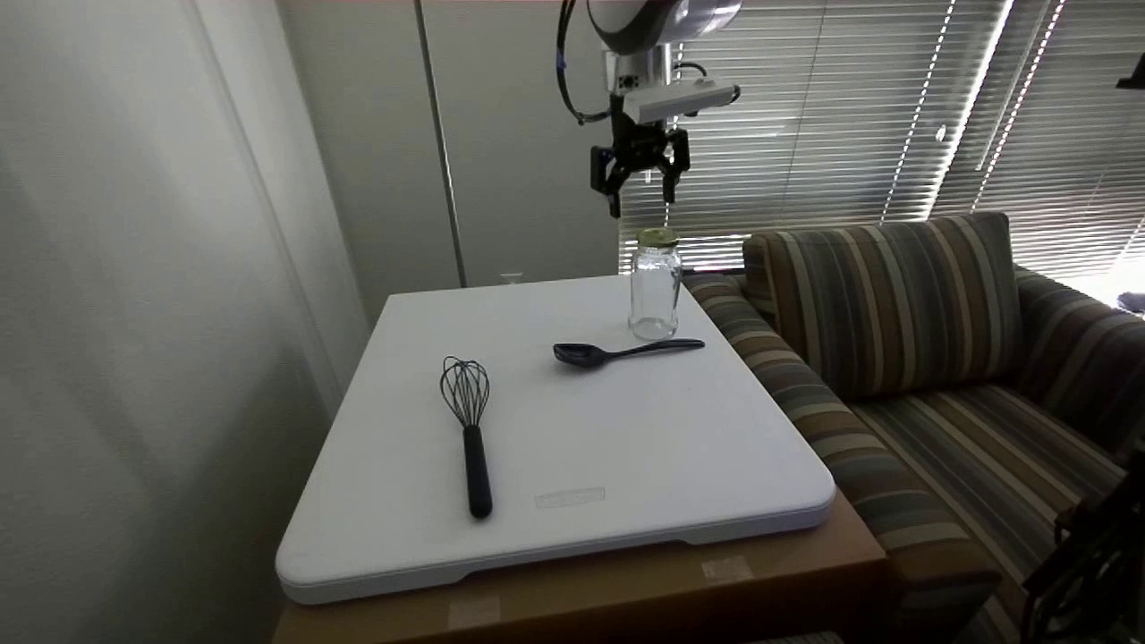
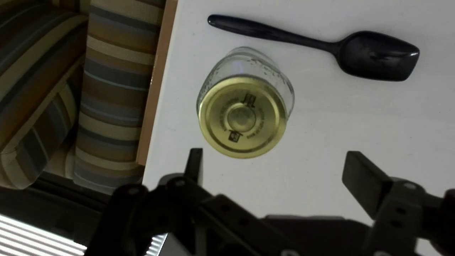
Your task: Put the metal lid on the jar
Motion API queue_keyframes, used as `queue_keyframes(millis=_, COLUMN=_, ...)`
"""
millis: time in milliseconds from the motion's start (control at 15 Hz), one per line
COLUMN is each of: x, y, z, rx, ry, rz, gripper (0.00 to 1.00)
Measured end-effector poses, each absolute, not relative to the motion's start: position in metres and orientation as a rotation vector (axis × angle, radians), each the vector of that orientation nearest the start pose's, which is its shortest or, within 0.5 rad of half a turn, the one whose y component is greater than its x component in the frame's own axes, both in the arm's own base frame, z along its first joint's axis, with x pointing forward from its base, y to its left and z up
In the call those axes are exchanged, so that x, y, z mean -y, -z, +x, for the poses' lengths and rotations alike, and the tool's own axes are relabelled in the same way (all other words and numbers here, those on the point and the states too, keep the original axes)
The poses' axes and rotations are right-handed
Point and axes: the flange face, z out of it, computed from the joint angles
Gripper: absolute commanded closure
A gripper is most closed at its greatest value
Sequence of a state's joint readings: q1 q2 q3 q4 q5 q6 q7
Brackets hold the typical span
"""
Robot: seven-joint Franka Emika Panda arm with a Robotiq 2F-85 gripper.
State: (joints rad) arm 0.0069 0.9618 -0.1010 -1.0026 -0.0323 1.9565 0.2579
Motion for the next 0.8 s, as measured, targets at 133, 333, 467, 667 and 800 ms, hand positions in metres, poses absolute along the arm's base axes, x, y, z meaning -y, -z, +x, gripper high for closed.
queue_keyframes(millis=133, x=0.042, y=-0.291, z=0.78, rx=-0.502, ry=0.062, rz=-3.256, gripper=0.0)
queue_keyframes(millis=333, x=0.035, y=-0.316, z=0.779, rx=-0.529, ry=0.092, rz=-3.305, gripper=0.0)
queue_keyframes(millis=467, x=0.031, y=-0.327, z=0.778, rx=-0.543, ry=0.088, rz=-3.329, gripper=0.0)
queue_keyframes(millis=667, x=0.027, y=-0.333, z=0.777, rx=-0.565, ry=0.075, rz=-3.34, gripper=0.0)
queue_keyframes(millis=800, x=0.027, y=-0.333, z=0.777, rx=-0.568, ry=0.075, rz=-3.34, gripper=0.0)
